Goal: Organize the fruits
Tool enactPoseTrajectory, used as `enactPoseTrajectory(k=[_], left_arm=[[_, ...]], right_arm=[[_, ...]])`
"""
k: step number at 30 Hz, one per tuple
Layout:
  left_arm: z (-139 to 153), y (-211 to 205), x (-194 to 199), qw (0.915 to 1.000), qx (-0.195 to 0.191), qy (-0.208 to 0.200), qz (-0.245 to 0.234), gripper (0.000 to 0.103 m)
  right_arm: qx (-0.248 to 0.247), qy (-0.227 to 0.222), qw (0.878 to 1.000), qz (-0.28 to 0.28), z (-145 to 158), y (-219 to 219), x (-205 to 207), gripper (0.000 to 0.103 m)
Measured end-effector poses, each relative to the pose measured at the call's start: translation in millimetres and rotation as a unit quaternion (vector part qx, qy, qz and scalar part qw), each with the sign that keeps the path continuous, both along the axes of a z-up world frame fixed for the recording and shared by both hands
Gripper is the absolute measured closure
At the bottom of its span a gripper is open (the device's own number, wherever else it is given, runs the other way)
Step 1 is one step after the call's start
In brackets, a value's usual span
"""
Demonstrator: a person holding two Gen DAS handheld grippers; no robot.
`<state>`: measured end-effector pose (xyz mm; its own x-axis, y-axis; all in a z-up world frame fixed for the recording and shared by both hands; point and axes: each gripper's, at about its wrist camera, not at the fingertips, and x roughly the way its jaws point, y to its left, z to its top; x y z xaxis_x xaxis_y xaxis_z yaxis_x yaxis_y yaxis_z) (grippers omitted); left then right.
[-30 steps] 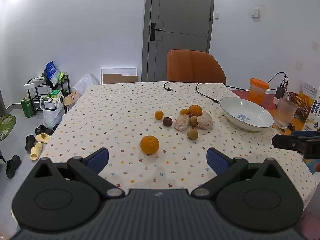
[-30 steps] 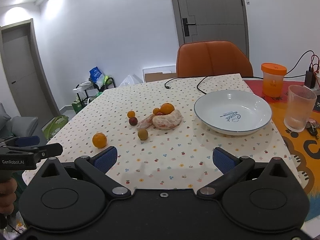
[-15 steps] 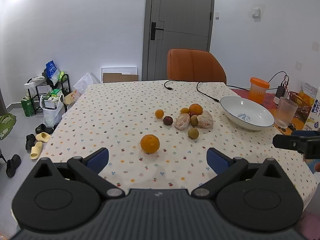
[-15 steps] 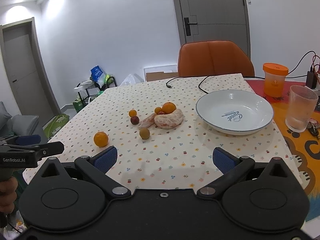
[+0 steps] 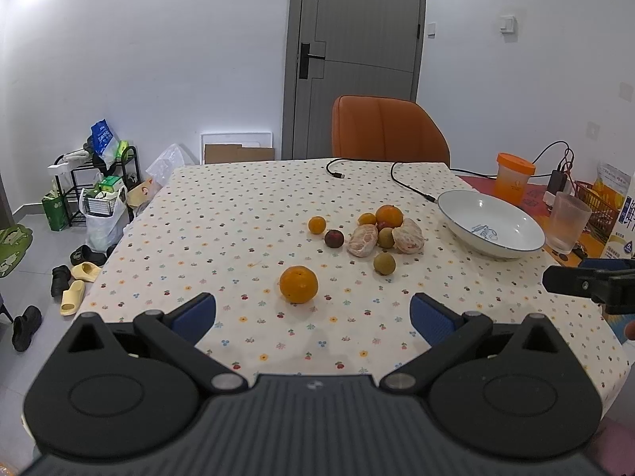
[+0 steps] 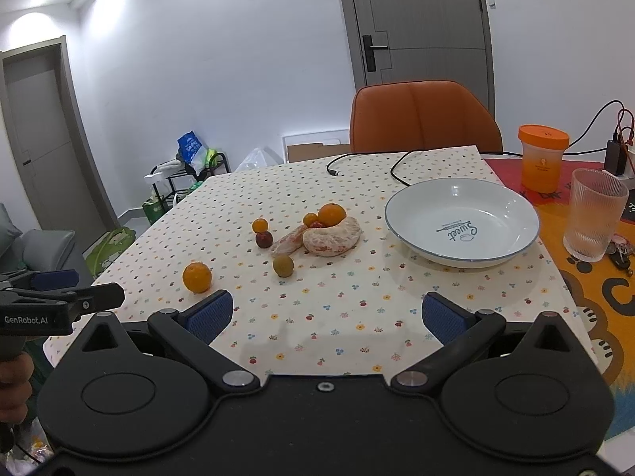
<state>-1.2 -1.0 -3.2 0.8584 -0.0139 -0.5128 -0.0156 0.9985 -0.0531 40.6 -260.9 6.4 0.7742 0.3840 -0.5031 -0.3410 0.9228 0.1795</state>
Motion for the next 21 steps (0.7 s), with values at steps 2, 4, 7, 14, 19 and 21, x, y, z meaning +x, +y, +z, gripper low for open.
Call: enactPoseTrajectory(k=[2,4,7,14,19,21], left_arm=[[-0.2,0.3,0.1,1.0000,0.000,0.000,0.000,0.000],[-0.2,1.2,-0.2,1.0000,0.000,0.000,0.000,0.000],[-0.5,1.8,-0.3,1.0000,0.000,0.000,0.001,0.000],[-2.7,4.2,1.8,1.0000,-0.005,0.004,-0.001,0.000],[-6.1,5.4,6.9,1.0000,-0.003,0.009,0.001,0.000],[-7.4,5.3,9.8,1.0000,-0.001,0.009,0.003,0.000]], right_arm=[[0.000,0.000,1.000,0.001,0.0,-0.1,0.2,0.000],[0.000,0.000,1.000,0.000,0.1,-0.3,0.2,0.000],[-0.001,-0.002,1.000,0.001,-0.1,-0.4,0.3,0.000],[-0.006,-0.003,1.000,0.002,-0.4,1.3,0.3,0.000],[-0.019,-0.011,1.000,0.005,0.3,4.1,2.5,0.000],[-0.018,-0.011,1.000,0.006,-0.9,3.4,5.5,0.000]])
